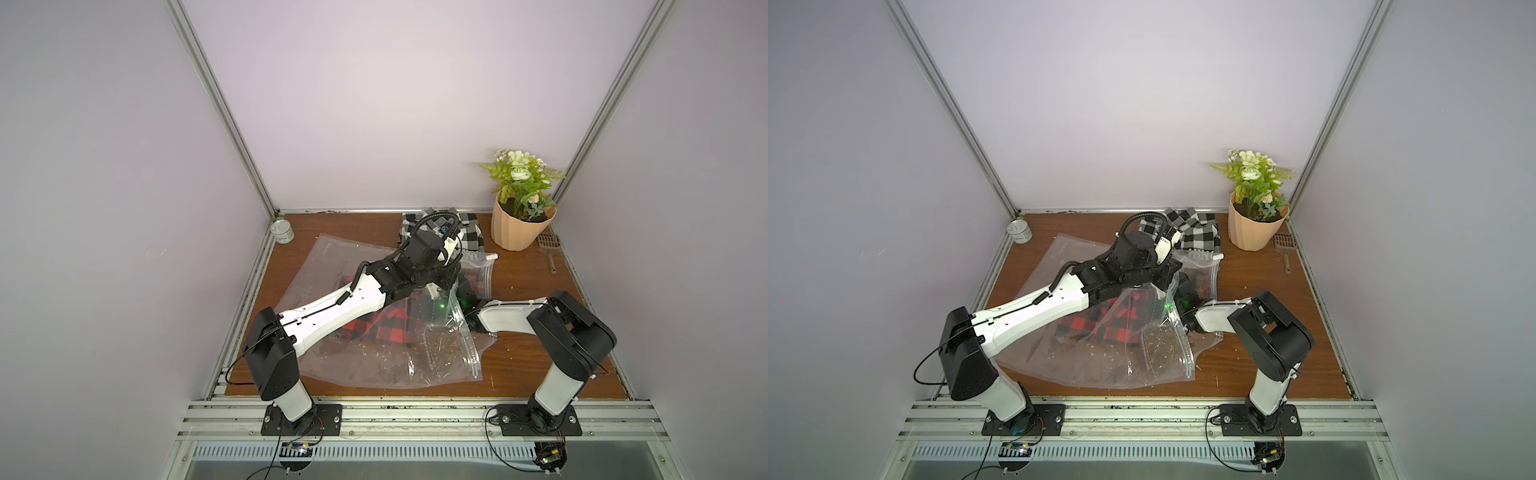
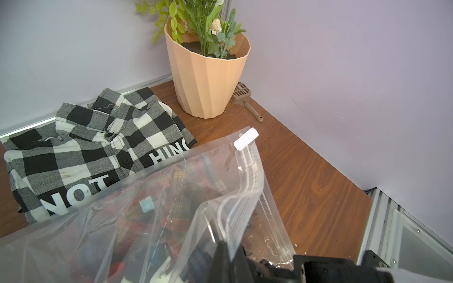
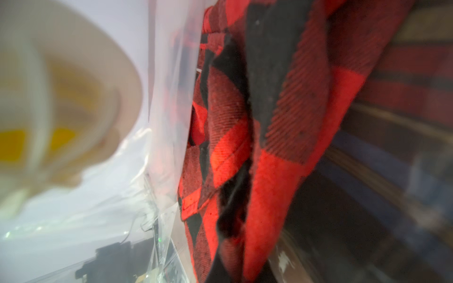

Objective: Take the shirt out of the vacuum bag
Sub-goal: Take out the shirt from the vacuum bag.

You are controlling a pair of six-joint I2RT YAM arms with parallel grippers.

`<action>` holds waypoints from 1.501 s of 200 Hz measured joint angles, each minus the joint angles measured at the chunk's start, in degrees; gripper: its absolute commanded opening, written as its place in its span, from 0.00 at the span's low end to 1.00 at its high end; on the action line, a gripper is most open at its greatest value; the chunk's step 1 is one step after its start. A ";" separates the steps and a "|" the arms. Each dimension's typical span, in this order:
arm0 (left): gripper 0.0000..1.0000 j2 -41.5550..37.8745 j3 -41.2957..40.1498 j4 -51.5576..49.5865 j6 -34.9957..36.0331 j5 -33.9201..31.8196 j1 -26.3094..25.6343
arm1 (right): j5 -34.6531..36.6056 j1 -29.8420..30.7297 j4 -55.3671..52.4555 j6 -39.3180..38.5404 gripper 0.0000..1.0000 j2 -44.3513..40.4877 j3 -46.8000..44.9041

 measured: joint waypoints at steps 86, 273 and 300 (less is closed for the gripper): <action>0.01 -0.22 -1.84 -0.26 0.15 -1.51 0.94 | -1.31 -1.92 2.91 0.46 0.00 -1.95 -5.14; 0.01 -1.03 -4.48 0.24 -0.15 -0.02 2.62 | -3.78 -10.93 -9.42 -3.52 0.00 -20.81 -9.62; 0.01 -1.03 -4.70 0.31 -0.31 -0.15 2.62 | -3.80 -12.11 -12.33 -4.37 0.00 -23.28 -10.40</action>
